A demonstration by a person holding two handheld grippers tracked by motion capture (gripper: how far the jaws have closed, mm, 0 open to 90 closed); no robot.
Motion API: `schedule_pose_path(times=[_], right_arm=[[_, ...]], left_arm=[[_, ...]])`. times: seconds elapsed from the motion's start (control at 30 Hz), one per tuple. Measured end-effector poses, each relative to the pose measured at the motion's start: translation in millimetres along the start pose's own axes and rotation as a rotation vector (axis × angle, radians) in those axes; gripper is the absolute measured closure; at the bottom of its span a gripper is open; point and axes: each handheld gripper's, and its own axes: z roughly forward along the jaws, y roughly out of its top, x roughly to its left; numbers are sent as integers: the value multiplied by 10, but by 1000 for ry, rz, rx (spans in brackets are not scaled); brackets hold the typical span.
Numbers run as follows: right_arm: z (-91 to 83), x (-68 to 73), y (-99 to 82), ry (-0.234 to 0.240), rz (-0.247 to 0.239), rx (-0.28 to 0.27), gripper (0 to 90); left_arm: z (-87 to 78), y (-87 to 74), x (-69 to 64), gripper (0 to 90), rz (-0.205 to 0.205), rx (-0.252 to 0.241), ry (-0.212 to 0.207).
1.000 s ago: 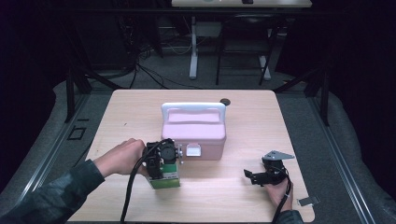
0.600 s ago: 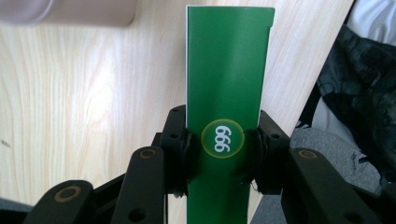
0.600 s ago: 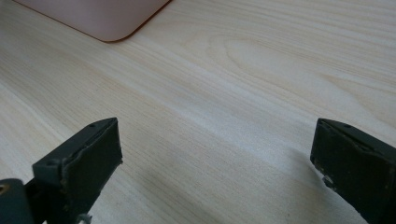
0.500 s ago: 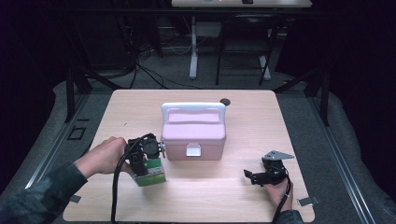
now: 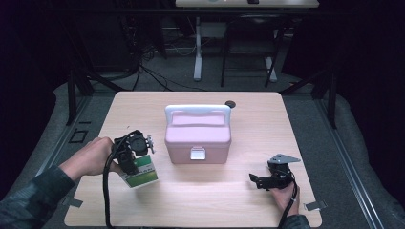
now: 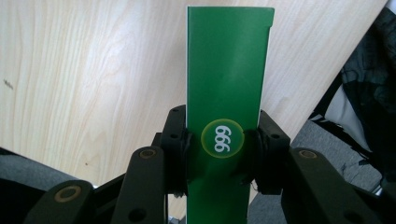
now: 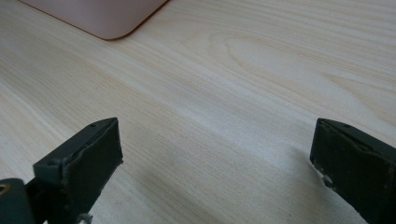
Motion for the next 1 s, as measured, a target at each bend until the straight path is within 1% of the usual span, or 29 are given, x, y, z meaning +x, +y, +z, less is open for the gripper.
schedule_pose_path(times=[0.07, 0.13, 0.17, 0.2, 0.27, 0.3, 0.33, 0.37, 0.4, 0.47, 0.5, 0.6, 0.63, 0.67, 0.7, 0.73, 0.83, 1.0], right_arm=[[0, 0, 0, 0, 2, 0, 15], [1, -2, 0, 0, -2, -3, 15], [1, -2, 0, 0, -2, -3, 15], [1, -3, 0, -1, -1, -2, 15], [1, -2, 0, -1, -2, -3, 15], [1, -3, 0, 0, -2, -3, 15], [1, -3, 0, 0, -1, -3, 15], [0, -3, -1, 0, -1, -3, 15], [0, -3, 0, 0, -1, -2, 15], [1, -2, 0, 0, 0, -2, 15], [1, -2, -1, 0, -1, -2, 15], [0, -2, -1, 0, 0, -2, 15], [0, -2, -1, 0, 0, -2, 15], [0, -2, -1, 0, 0, -2, 15], [0, -2, -1, 0, 0, -3, 15], [0, -2, -1, 0, 0, -2, 15], [1, -2, -1, 0, -1, -1, 16], [2, -2, -1, 0, -1, 0, 16]], left_arm=[[0, -28, 34, 635, -12, 0, -1], [0, -62, 81, 636, -36, 1, 8], [0, -62, 81, 636, -36, 1, 8], [1, -89, 122, 636, -65, -2, 11], [3, -116, 165, 636, -89, -7, 15], [3, -116, 165, 636, -89, -7, 15], [1, -142, 203, 636, -112, -9, 14], [1, -142, 203, 636, -112, -9, 14], [-1, -167, 238, 636, -131, -10, 14], [-2, -179, 257, 636, -139, -12, 15], [-1, -201, 291, 636, -157, -12, 16], [9, -233, 338, 636, -189, -11, 11], [11, -243, 356, 636, -199, -8, 9], [11, -243, 356, 636, -199, -8, 9], [16, -255, 371, 636, -210, -9, 10], [24, -278, 409, 636, -226, -6, 8], [36, -316, 472, 636, -255, -9, 10], [48, -382, 590, 636, -291, -3, 6]])
